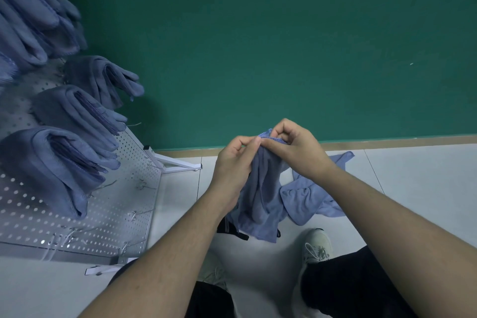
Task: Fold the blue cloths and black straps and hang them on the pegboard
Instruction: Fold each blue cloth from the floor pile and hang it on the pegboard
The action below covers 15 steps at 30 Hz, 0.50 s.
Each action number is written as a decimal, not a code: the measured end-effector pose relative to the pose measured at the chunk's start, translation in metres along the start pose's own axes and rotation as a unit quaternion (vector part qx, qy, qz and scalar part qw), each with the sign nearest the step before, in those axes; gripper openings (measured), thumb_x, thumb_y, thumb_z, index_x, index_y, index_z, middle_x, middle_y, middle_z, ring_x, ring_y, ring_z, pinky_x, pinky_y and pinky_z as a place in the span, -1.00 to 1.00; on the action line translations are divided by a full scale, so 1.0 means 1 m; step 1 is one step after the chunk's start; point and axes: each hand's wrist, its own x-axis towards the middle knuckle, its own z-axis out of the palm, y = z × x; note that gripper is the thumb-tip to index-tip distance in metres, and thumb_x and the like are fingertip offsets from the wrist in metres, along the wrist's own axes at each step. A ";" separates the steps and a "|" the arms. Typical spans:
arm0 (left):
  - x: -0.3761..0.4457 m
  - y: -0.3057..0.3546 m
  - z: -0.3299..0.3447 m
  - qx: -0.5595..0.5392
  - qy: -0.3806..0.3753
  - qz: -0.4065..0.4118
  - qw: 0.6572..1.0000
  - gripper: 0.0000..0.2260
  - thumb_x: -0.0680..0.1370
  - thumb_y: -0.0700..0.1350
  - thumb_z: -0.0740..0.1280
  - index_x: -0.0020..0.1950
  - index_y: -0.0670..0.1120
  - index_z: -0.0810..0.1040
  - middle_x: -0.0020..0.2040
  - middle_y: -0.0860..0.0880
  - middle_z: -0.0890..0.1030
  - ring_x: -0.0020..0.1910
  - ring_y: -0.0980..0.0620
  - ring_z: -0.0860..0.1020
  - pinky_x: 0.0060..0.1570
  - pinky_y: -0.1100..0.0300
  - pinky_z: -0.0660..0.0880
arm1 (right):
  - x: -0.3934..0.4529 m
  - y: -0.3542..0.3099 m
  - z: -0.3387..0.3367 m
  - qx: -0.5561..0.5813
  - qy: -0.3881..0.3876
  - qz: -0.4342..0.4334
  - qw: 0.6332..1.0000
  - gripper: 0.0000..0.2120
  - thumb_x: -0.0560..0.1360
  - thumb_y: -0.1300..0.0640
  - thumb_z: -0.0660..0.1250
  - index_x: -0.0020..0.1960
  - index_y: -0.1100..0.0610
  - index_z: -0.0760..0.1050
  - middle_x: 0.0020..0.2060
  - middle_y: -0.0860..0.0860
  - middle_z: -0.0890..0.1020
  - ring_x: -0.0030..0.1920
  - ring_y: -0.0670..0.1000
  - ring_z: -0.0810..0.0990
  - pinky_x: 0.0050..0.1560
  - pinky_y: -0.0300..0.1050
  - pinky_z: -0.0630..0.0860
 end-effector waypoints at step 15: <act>0.018 0.000 -0.025 0.125 0.142 0.066 0.980 -0.80 0.72 0.03 0.10 0.04 0.00 0.46 -0.24 0.14 0.43 -0.25 0.20 0.39 -0.18 0.24 0.33 | 0.012 0.002 -0.049 -0.432 -0.119 -0.137 0.883 -0.61 0.31 -0.47 0.25 -0.25 -0.19 0.61 -0.13 -0.22 0.49 -0.04 -0.08 0.35 0.03 -0.07 0.18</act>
